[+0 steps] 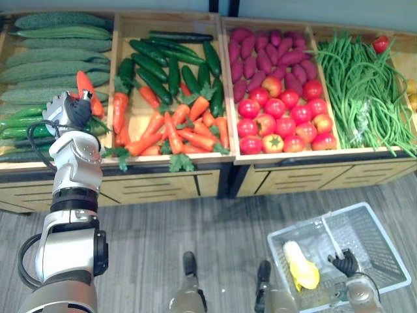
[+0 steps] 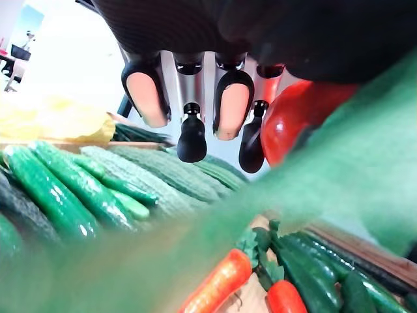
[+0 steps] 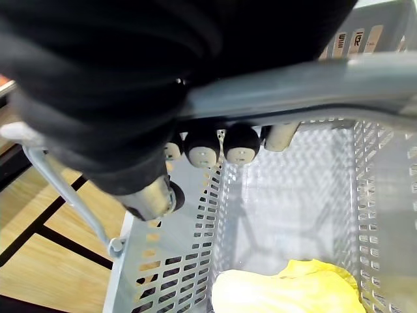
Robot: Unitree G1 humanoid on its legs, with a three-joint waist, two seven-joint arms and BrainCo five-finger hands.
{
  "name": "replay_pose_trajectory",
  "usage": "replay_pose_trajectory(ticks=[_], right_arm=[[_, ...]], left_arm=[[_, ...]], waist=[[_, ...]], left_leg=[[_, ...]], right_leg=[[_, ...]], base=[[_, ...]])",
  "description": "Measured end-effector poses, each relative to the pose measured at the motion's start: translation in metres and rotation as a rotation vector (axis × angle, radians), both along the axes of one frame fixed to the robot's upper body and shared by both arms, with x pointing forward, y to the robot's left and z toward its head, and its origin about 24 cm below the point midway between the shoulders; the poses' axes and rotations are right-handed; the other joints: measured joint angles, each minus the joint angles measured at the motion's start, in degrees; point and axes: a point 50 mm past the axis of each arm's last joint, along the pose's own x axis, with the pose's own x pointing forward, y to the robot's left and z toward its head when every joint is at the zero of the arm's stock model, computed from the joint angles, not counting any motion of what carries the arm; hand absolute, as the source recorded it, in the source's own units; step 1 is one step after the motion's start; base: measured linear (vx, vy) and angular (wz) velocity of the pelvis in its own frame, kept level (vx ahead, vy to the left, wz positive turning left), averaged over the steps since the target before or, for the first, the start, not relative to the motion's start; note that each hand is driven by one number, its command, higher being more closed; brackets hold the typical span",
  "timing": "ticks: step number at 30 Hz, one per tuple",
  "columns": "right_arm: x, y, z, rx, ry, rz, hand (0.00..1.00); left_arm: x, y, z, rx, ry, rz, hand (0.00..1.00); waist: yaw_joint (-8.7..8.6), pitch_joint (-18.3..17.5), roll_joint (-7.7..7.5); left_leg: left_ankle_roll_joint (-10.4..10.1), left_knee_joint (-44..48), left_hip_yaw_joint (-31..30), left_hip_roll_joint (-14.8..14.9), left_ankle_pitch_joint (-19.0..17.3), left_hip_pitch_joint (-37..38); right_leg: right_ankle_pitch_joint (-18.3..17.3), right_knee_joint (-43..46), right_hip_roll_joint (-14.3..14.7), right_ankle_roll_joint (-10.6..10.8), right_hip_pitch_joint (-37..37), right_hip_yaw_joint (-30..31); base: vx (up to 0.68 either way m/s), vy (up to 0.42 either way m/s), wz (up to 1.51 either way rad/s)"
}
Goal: Pick vegetable in the basket
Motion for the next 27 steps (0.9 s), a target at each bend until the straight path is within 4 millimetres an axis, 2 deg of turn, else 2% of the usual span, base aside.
replay_pose_trajectory(ticks=[9,17,20,22,27], right_arm=[[-0.015,-0.014,-0.003,-0.025,0.044,-0.060,1.00],[-0.022,-0.043,0.006,-0.082,0.073,-0.092,1.00],[-0.021,-0.048,0.008,-0.086,0.083,-0.089,1.00],[-0.019,-0.053,0.011,-0.099,0.081,-0.086,1.00],[-0.011,-0.060,0.015,-0.112,0.083,-0.090,1.00]], left_arm=[[-0.017,-0.014,-0.008,0.145,-0.020,-0.080,1.00],[-0.052,-0.031,-0.044,0.213,0.018,-0.208,1.00],[-0.060,-0.039,-0.048,0.227,0.014,-0.248,1.00],[-0.068,-0.052,-0.044,0.258,-0.022,-0.316,1.00],[-0.078,-0.069,-0.044,0.268,-0.051,-0.414,1.00]], waist=[[0.25,-3.43,1.50],[0.96,-6.65,4.05],[1.62,-7.41,4.30],[1.87,-7.71,4.33],[1.73,-8.45,4.21]], left_leg=[[-0.26,-0.11,0.07,-0.12,-0.31,1.76],[0.07,-0.12,0.81,-0.37,-1.78,4.12],[-0.16,-0.13,1.35,-0.26,-2.07,4.75],[-0.05,-0.13,1.54,-0.19,-1.98,4.99],[-0.19,-0.13,1.78,0.11,-2.08,6.50]], right_leg=[[-0.01,-1.75,0.04,-0.04,2.72,-0.40],[-0.25,-4.83,0.13,0.30,6.26,-0.79],[0.03,-5.20,0.25,-0.04,6.64,-0.21],[0.29,-5.22,0.35,0.36,6.69,0.31],[0.42,-5.20,0.66,0.52,7.83,0.90]], base=[[0.02,-0.005,0.01],[0.04,0.000,-0.02],[0.07,-0.003,-0.11],[0.06,-0.004,-0.07],[0.04,-0.007,-0.08]])
